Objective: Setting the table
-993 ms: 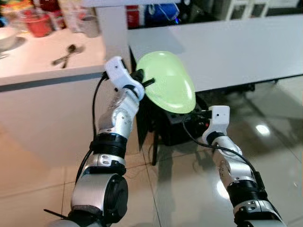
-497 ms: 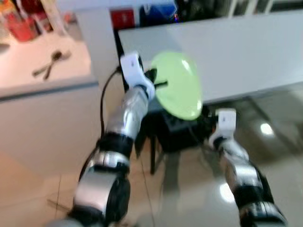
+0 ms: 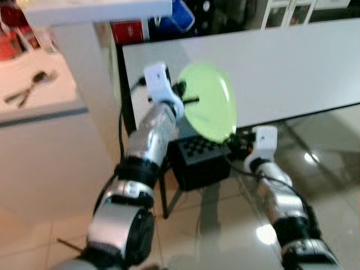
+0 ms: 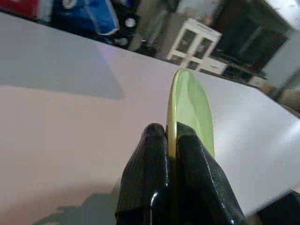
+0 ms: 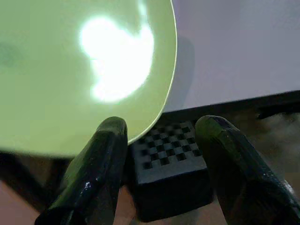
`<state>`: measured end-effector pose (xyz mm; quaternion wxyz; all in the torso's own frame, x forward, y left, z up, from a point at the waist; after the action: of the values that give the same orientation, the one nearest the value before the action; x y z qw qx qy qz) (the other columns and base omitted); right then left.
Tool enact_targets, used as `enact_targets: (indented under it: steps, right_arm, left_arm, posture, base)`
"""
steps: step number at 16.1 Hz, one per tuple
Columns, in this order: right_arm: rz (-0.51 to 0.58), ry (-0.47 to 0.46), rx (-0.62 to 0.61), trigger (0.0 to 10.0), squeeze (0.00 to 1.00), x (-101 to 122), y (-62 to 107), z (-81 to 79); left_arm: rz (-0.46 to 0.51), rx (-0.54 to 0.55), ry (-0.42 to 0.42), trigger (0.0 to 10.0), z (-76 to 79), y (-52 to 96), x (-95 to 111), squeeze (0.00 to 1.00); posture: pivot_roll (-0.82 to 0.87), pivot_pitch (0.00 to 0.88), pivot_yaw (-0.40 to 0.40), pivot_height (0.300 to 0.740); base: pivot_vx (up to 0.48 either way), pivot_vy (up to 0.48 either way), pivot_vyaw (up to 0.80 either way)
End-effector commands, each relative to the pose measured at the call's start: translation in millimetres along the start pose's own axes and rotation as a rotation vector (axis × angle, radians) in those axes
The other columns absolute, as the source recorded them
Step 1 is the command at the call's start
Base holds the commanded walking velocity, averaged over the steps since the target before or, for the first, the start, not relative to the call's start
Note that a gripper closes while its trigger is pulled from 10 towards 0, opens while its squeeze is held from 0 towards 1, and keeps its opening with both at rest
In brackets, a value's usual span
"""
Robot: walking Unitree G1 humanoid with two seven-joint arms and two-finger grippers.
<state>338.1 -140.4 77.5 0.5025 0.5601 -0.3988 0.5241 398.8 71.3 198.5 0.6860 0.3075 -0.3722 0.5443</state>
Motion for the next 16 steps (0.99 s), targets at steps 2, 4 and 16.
enact_targets:
  steps: [2, 4, 16]
  right_arm:
    - [0.004, 0.016, -0.005, 10.0, 0.00, 0.6, 1.5, 3.2]
    - [0.003, 0.019, -0.004, 10.0, 0.00, -0.1, 2.1, 2.6]
    - [-0.003, 0.023, 0.002, 10.0, 0.00, -0.6, 3.5, 1.9]
  left_arm:
    - [0.032, -0.018, -0.017, 0.0, 7.8, -1.9, 6.3, 0.00]
    - [0.028, -0.015, -0.022, 0.0, 6.2, -1.8, 5.0, 0.00]
    - [0.059, 0.035, -0.022, 0.0, -1.2, -2.6, 5.8, 0.00]
  posture:
    - [-0.05, 0.000, 0.056, 0.740]
    - [-0.05, 0.000, 0.058, 0.740]
    - [-0.06, 0.000, 0.057, 0.740]
  base:
    - [0.362, -0.311, 0.00]
    - [0.373, -0.298, 0.00]
    - [0.315, -0.302, 0.00]
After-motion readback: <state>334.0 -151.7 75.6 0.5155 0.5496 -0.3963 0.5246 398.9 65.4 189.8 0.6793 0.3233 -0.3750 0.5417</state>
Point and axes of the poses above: a point about 5 cm out from each wrist's last joint towards the gripper, its own y axis pointing back from the gripper into the wrist, its own x axis along the axis of the wrist's last joint, z = x × y, the point moved 1 cm from there along -y, pointing out of the wrist towards the gripper, and after that the axes turned 9 degrees about y, right-handed, at the moved point
